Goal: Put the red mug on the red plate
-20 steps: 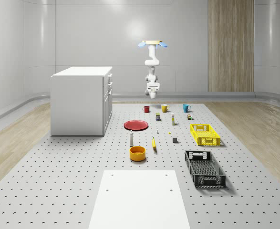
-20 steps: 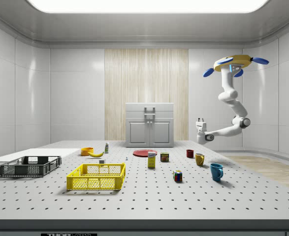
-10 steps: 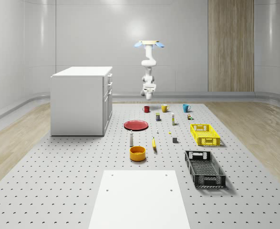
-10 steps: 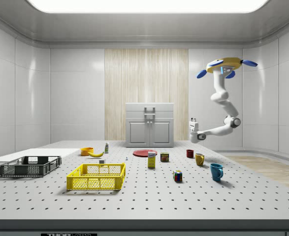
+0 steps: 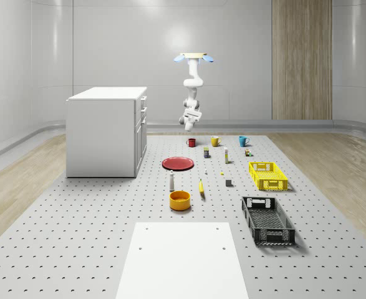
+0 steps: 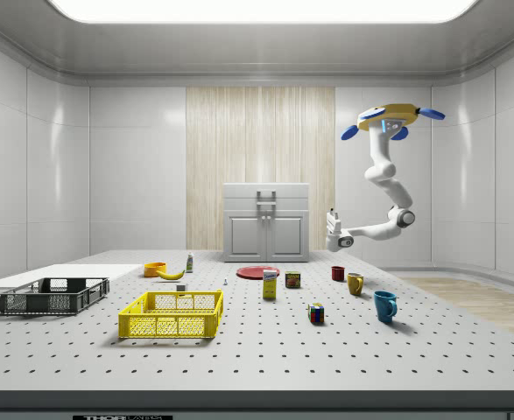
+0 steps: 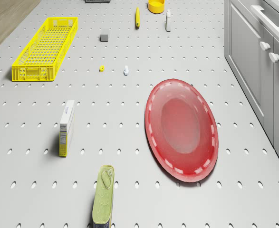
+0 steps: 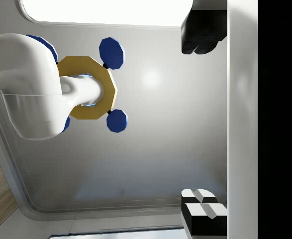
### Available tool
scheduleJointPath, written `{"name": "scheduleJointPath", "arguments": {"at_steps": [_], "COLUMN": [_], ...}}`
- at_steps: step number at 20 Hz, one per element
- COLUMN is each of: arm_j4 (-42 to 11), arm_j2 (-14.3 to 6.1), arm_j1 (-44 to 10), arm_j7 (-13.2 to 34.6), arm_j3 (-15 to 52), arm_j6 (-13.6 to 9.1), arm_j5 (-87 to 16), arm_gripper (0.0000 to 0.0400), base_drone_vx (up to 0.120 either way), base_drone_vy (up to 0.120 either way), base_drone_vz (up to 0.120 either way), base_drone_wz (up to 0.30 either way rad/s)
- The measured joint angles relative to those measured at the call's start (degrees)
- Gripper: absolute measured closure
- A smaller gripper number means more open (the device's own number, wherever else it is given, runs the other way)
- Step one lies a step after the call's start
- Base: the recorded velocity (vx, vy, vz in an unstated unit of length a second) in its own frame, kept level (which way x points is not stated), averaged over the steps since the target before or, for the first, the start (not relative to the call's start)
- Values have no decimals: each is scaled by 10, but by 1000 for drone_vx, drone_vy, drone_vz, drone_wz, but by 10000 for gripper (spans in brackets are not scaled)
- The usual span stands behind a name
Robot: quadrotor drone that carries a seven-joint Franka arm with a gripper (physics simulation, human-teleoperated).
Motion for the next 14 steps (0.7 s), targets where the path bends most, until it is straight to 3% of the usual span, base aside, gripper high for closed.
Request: {"name": "scheduleJointPath", "arguments": {"at_steps": [6, 11, 14], "arm_j4": [-72, -237, -341], "arm_j2": [-17, -54, -79], "arm_j1": [-51, -140, -222], "arm_j7": [37, 120, 196], "arm_j3": [150, 331, 424], "arm_j6": [11, 16, -5], "arm_j5": [-221, -530, -713], "arm_gripper": [0, 0, 0], "base_drone_vx": [120, 120, 120], "base_drone_vy": [0, 0, 0], "base_drone_vz": [-107, -120, -120], "base_drone_wz": [0, 0, 0]}}
